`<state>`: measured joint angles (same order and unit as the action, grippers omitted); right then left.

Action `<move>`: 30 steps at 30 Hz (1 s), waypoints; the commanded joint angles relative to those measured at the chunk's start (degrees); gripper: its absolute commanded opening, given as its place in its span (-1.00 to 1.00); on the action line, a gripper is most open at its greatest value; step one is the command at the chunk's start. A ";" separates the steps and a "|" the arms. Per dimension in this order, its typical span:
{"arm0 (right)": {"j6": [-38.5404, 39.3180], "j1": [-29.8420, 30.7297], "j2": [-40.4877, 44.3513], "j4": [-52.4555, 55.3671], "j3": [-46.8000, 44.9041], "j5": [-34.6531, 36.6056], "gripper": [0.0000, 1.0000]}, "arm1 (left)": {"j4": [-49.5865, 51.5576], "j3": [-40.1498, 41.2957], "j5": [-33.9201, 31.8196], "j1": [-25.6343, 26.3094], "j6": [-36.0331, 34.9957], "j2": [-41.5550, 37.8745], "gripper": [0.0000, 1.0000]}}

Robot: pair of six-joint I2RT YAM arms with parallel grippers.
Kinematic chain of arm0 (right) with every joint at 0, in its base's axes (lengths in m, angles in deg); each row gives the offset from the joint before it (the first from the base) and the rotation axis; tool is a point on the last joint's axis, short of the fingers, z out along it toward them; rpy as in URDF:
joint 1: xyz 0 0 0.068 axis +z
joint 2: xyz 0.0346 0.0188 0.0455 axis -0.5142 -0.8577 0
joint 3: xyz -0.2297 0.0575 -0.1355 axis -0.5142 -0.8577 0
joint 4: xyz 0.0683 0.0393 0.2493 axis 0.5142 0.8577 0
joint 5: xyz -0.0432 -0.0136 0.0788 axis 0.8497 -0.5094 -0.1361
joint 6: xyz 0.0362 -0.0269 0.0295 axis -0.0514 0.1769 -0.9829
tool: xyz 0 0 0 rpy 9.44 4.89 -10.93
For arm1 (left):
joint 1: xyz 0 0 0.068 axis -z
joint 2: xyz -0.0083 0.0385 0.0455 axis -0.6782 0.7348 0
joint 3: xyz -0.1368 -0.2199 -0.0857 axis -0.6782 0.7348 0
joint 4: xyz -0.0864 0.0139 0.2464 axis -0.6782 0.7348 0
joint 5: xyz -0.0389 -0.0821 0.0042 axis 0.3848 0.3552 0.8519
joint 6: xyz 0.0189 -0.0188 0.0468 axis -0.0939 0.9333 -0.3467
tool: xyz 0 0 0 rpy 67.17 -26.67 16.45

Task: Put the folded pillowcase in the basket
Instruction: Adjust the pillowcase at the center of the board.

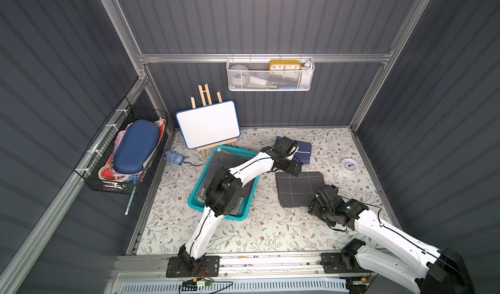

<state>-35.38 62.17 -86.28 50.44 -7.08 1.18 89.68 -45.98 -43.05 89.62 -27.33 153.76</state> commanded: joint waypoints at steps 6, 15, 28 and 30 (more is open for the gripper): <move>-1.51 -0.59 -6.19 -4.90 -0.89 2.14 0.50 | 2.39 -3.83 1.45 0.32 -1.14 7.39 0.99; 3.40 -6.92 -15.92 -11.26 1.66 -0.62 0.49 | -2.02 9.28 2.88 0.36 0.09 -0.22 0.99; 13.34 -13.93 -31.09 -9.22 15.11 -4.90 0.40 | -13.44 34.24 7.88 3.43 9.35 -17.94 0.99; 15.17 -14.71 -31.06 -6.02 16.58 -3.43 0.40 | -14.88 37.45 7.86 4.39 11.88 -21.06 0.99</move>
<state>-24.25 48.25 -116.99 40.49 7.32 -2.73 77.48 -11.45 -37.56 92.55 -20.31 137.04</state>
